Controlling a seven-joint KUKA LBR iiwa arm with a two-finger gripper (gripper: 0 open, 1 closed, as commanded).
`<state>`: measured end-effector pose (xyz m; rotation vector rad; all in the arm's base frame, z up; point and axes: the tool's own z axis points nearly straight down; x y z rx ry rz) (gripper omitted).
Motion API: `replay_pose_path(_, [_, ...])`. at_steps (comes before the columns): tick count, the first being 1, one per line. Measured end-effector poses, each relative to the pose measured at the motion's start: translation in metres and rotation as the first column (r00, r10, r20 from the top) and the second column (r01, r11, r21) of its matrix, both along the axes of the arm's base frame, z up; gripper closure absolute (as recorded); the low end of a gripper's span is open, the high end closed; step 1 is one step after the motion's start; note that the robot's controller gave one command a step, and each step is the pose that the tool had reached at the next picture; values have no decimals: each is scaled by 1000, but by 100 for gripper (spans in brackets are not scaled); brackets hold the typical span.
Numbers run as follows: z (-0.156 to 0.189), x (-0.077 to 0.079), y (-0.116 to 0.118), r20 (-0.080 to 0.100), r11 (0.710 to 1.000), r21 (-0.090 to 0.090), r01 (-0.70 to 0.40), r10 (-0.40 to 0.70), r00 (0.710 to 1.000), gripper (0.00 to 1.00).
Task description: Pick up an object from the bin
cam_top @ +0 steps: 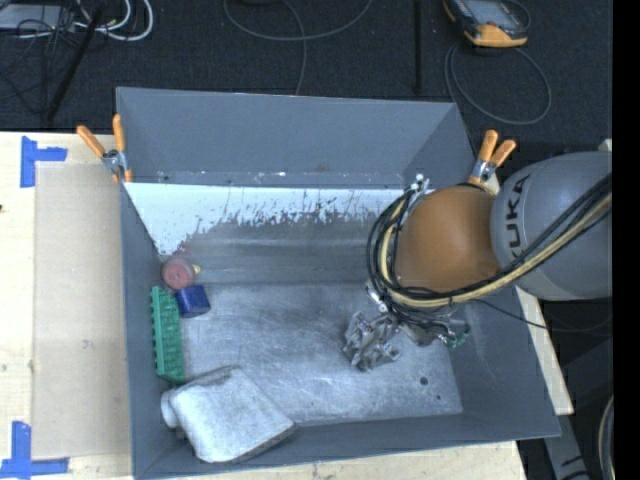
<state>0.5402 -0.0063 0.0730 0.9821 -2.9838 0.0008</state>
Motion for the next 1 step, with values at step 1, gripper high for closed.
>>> replay_pose_path(1, [203, 10, -7, 10, 996, 0, -90, 90, 996, 100])
